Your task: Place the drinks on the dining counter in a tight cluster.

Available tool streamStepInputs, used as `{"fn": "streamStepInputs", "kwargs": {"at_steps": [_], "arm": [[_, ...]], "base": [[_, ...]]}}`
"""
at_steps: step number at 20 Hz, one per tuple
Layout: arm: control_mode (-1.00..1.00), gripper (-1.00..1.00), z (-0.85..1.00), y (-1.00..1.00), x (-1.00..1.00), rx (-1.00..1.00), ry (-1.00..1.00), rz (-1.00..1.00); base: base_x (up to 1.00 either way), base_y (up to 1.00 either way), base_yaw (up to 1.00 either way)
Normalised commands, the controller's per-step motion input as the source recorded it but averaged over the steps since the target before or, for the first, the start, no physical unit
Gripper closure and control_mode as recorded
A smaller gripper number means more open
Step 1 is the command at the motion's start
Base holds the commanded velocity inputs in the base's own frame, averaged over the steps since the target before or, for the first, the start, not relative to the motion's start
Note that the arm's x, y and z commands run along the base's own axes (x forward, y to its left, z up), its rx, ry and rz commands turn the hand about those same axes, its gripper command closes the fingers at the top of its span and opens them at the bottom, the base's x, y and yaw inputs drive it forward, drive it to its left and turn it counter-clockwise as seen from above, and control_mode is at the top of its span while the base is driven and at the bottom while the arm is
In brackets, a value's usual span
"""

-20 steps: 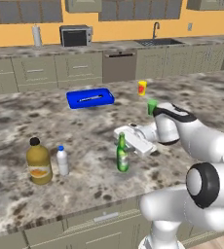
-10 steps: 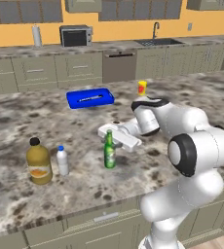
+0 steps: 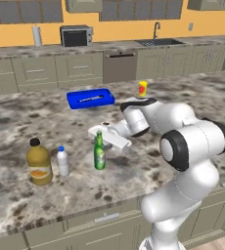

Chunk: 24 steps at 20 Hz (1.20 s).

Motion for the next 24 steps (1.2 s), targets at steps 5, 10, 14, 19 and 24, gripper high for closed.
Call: {"fn": "streamStepInputs", "kwargs": {"at_steps": [5, 10, 14, 19, 24], "arm": [[-1.0, 1.0, -0.17, 0.25, 0.0, 0.03, 0.0, 0.0], [-1.0, 1.0, -0.15, 0.16, 0.01, 0.04, 0.0, 0.0], [-1.0, 1.0, -0.12, 0.06, 0.02, 0.04, 0.0, 0.0], [-1.0, 1.0, -0.1, 0.06, 0.04, 0.01, 0.0, 0.0], [-1.0, 1.0, -0.1, 0.02, 0.03, 0.0, 0.0, 0.0]], "base": [[0.0, 0.0, 0.0], [0.0, 0.0, 0.0], [0.0, 0.0, 0.0], [0.0, 0.0, 0.0], [0.0, 0.0, 0.0]]}}
